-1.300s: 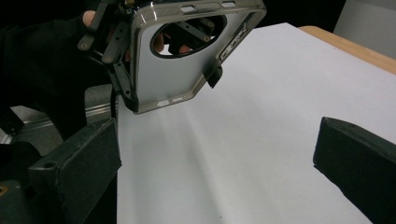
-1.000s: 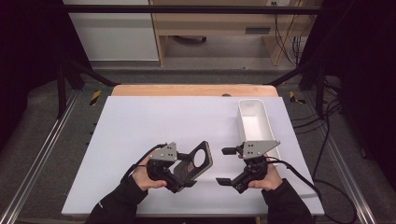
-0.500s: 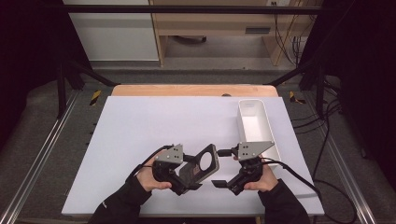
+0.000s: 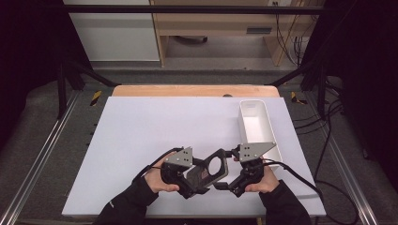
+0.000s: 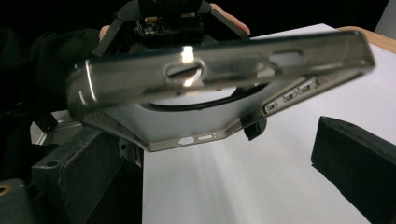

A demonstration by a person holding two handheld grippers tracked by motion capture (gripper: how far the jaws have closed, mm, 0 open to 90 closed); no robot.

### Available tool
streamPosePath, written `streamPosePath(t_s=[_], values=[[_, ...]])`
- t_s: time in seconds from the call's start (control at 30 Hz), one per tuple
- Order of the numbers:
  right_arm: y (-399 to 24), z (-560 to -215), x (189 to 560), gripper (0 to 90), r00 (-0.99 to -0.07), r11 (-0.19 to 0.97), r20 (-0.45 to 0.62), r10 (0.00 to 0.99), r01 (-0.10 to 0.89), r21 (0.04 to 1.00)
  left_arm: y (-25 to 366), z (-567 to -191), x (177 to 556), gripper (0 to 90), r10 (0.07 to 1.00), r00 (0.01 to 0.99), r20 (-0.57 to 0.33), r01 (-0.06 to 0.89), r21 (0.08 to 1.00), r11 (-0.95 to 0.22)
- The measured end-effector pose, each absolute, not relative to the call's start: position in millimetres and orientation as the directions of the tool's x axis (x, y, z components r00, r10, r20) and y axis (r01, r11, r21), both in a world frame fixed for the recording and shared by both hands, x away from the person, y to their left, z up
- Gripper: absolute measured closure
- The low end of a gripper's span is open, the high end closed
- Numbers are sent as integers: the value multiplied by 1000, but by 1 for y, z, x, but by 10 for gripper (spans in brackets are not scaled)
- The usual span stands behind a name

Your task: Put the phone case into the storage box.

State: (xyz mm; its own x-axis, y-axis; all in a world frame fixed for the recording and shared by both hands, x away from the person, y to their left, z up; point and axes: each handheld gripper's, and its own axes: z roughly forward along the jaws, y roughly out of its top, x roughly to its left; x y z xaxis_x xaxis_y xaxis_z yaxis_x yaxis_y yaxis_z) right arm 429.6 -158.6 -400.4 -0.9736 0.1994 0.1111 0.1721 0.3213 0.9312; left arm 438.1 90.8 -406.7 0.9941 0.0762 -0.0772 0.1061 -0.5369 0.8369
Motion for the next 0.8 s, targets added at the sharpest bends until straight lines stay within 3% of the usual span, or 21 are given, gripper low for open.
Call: streamPosePath(t_s=[0.8], values=[[-154, -403, 428, 71, -985, 314, 116, 131, 152, 937, 78, -408, 437, 115, 16, 996, -89, 84, 846, -527]])
